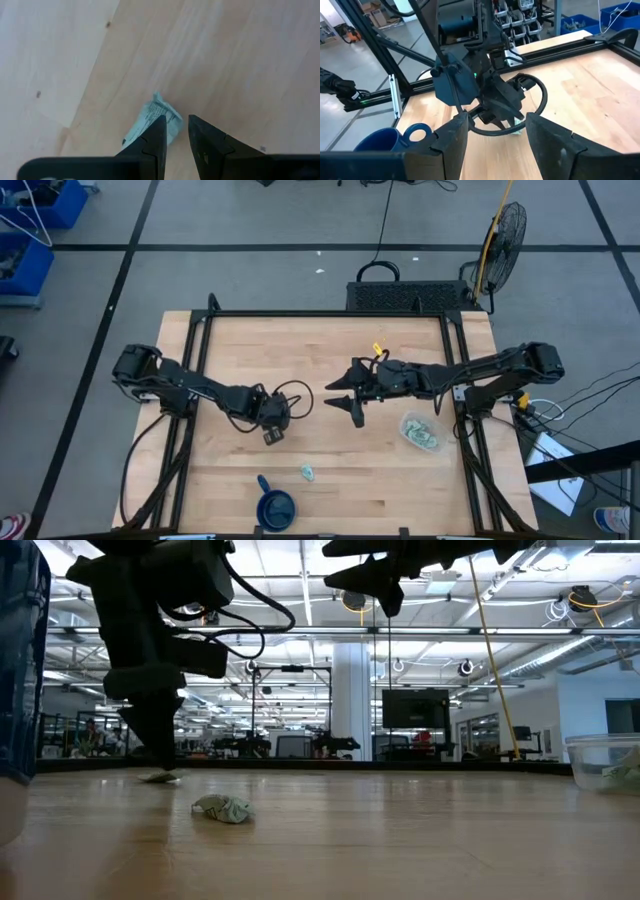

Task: Pick and place Stevia / Truvia into bins
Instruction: Put the green stevia packet into the transparent container

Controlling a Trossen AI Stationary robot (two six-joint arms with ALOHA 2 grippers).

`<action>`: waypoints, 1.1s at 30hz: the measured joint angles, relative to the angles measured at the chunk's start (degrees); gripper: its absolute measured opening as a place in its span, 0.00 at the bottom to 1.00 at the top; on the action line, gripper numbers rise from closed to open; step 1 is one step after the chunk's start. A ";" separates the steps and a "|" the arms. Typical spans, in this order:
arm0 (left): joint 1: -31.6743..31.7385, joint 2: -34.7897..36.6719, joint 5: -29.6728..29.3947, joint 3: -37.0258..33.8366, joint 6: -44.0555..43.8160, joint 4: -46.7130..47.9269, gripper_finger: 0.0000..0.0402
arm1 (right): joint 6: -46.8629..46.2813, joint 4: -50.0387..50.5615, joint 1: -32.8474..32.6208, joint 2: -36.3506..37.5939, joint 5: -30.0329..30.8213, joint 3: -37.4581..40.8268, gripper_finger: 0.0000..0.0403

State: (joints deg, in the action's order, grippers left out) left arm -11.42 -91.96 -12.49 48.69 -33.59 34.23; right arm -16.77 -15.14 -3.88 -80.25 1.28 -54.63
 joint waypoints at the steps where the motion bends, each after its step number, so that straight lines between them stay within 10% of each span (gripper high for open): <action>1: 0.16 -0.51 -0.03 0.00 0.09 0.09 0.21 | 0.27 -0.02 0.00 0.00 0.00 0.00 0.48; 13: 0.58 -0.80 5.27 -0.10 -0.22 0.68 0.02 | 3.18 -0.02 0.00 0.00 0.15 0.00 0.48; 24: 0.53 20.66 3.90 1.33 -6.02 -0.41 0.01 | 7.03 2.73 0.02 0.00 0.15 0.00 0.48; 33: 2.35 34.30 5.84 1.34 -1.05 -26.41 0.01 | 8.27 -17.52 2.34 -5.43 -12.15 -0.07 0.48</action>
State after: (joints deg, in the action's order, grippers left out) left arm -9.07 -57.66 -6.65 50.03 -34.64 7.82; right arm -8.49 -32.66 -1.54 -85.68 -10.87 -54.70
